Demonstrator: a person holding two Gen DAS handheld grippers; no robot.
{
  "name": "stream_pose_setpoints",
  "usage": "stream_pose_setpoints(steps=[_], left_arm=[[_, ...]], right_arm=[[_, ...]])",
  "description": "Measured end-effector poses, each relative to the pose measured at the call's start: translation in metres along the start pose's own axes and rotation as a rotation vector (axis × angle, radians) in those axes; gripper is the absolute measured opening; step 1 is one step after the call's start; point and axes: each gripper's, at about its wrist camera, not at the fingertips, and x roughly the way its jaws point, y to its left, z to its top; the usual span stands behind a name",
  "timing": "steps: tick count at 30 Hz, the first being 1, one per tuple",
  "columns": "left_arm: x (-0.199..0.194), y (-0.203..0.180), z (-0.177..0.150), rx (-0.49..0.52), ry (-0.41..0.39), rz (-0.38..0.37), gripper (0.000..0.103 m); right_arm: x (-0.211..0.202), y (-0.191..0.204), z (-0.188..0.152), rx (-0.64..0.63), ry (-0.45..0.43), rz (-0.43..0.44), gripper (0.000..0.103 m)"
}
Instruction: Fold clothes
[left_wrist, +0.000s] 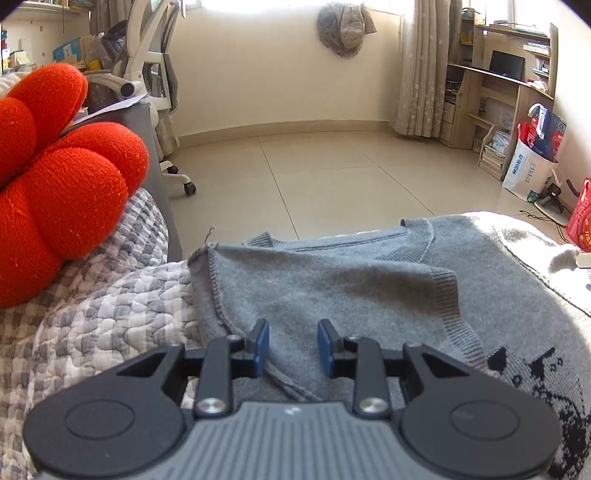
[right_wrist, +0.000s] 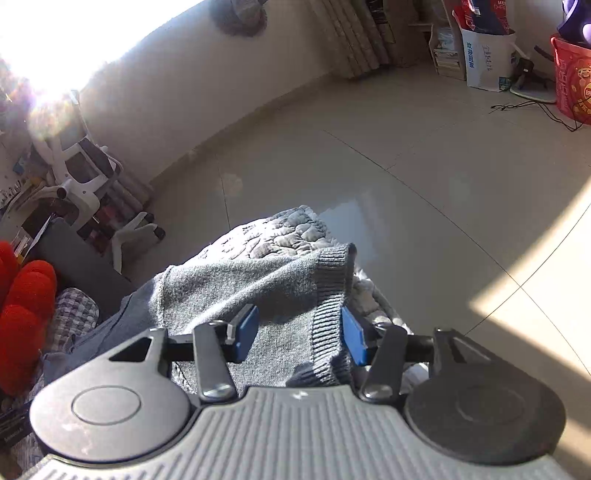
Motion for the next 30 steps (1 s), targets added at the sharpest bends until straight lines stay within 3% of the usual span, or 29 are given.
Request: stream_pose_setpoints(steps=[1, 3, 9, 12, 15, 19, 22, 23, 25, 26, 28, 30], left_arm=[[0.001, 0.003, -0.005, -0.024, -0.029, -0.007, 0.03], [-0.003, 0.006, -0.012, -0.054, -0.069, -0.017, 0.03], [-0.016, 0.02, -0.003, -0.162, -0.043, -0.055, 0.03], [-0.024, 0.029, 0.004, -0.21, -0.044, -0.07, 0.03], [-0.028, 0.042, 0.008, -0.29, -0.038, -0.095, 0.031], [-0.031, 0.063, 0.003, -0.417, -0.006, -0.132, 0.032], [-0.034, 0.064, -0.002, -0.404, 0.004, -0.133, 0.034], [-0.035, 0.063, -0.002, -0.393, 0.006, -0.132, 0.035], [-0.036, 0.06, -0.003, -0.379, 0.009, -0.136, 0.035], [-0.036, 0.058, -0.002, -0.384, 0.008, -0.151, 0.035], [-0.036, 0.05, 0.0, -0.384, 0.004, -0.192, 0.035], [-0.036, 0.035, 0.002, -0.341, 0.006, -0.227, 0.037]], right_arm=[[-0.001, 0.002, 0.001, -0.011, -0.006, -0.003, 0.007], [-0.003, 0.008, 0.005, -0.028, -0.038, 0.0, 0.007], [-0.025, 0.037, 0.013, -0.066, -0.139, 0.076, 0.007], [-0.044, 0.08, 0.009, -0.189, -0.206, 0.118, 0.007], [-0.066, 0.152, -0.015, -0.37, -0.245, 0.206, 0.007], [-0.055, 0.239, -0.083, -0.615, -0.083, 0.319, 0.012], [-0.061, 0.261, -0.106, -0.709, -0.015, 0.404, 0.013], [-0.068, 0.26, -0.105, -0.718, -0.022, 0.419, 0.016], [-0.084, 0.242, -0.084, -0.65, -0.068, 0.391, 0.047], [-0.089, 0.229, -0.073, -0.596, -0.08, 0.363, 0.069], [-0.093, 0.197, -0.052, -0.466, -0.067, 0.298, 0.07], [-0.101, 0.168, -0.048, -0.428, -0.019, 0.289, 0.07]])
